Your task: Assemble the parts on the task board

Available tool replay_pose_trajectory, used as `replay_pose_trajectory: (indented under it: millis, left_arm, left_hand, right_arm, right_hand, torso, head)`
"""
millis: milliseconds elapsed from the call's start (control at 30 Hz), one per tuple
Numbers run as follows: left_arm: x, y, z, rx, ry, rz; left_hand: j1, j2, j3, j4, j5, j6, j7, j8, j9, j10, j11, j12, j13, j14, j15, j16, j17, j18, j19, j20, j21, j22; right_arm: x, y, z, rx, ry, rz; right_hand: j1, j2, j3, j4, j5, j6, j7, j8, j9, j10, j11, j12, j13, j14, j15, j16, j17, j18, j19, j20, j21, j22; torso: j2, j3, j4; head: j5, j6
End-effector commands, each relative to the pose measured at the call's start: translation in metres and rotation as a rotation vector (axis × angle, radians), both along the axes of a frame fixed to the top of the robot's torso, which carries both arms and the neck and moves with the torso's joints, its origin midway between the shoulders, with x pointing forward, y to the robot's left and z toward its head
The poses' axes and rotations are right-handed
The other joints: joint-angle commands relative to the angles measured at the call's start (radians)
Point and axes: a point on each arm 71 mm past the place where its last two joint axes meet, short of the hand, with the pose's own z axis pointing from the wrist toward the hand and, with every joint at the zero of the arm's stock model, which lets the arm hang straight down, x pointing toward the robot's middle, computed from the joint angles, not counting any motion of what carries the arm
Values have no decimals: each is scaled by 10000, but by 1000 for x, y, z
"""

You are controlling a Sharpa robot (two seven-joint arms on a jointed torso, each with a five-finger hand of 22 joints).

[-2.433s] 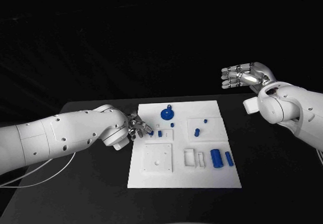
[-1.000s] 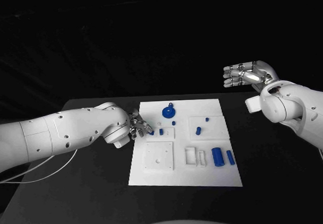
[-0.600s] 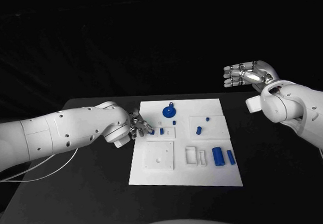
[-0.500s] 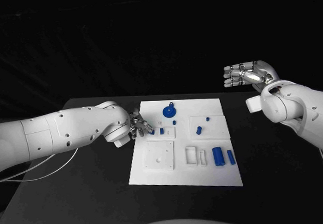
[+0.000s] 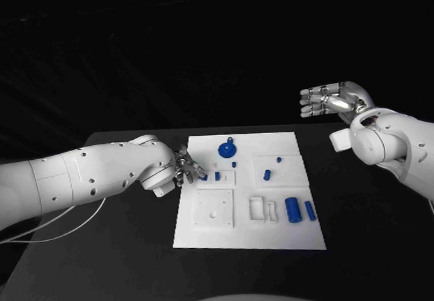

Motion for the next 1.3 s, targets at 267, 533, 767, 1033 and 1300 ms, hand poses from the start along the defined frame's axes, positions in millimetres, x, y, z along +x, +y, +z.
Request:
replay_pose_trajectory:
  millis: [267,533,767,1033,1300]
  left_arm:
    - [-3,-9,-5,1,292,-353]
    - [-3,-12,-5,-39,253,-418]
    - [-3,-13,-5,-54,271,-494]
    - [-3,-14,-4,-53,216,-506]
    - [-2,-15,-4,-59,165,-496]
  left_hand:
    - [49,24,656,-652,-282,1152,-613,43,-23,475,-90,62,65,16,-36,51,-19,18,-36,3,-30,154]
    - [137,35,535,-500,-718,1212,-634,39,-8,472,-79,166,178,13,-30,116,-13,-2,-10,17,-84,148]
    - [232,34,433,-382,-1249,1265,-664,42,-4,472,-78,240,265,19,-22,176,-8,-18,4,31,-123,151]
    - [421,85,256,-171,-2062,1327,-693,40,-8,469,-73,339,377,15,-14,254,-6,-30,27,50,-180,147]
    - [563,99,119,46,-2364,1372,-713,44,-17,470,-76,376,467,10,-10,318,-24,-43,54,59,-222,161]
  right_arm:
    - [0,2,0,-13,-50,187]
    - [-1,2,0,-12,-41,196]
    - [-1,2,-1,-13,-33,198]
    - [-1,2,-1,-11,-19,212]
    - [-1,2,-2,-10,-8,215]
  right_hand:
    - [5,36,95,-83,20,-22,37,22,0,-43,26,-66,-14,-51,11,-65,-14,207,-138,15,119,83]
    - [-11,44,152,-140,34,-22,40,22,-1,-38,26,-66,-15,-48,8,-70,-21,204,-209,10,216,166]
    - [19,63,207,-181,33,-19,45,22,-1,-36,29,-66,-15,-47,5,-71,-24,203,-231,6,253,197]
    - [15,75,315,-247,10,-13,46,22,-1,-33,29,-65,-14,-45,0,-74,-29,201,-300,-3,353,285]
    - [29,89,415,-300,-4,-15,49,22,-1,-32,29,-67,-15,-46,-6,-77,-33,198,-353,-12,418,344]
  torso:
    - [-2,1,5]
    - [-2,-6,9]
    - [-1,-2,10]
    - [-4,0,9]
    - [-7,0,1]
  head:
    - [-39,-32]
    - [-41,-24]
    - [-72,-12]
    - [-82,6]
    - [-90,-6]
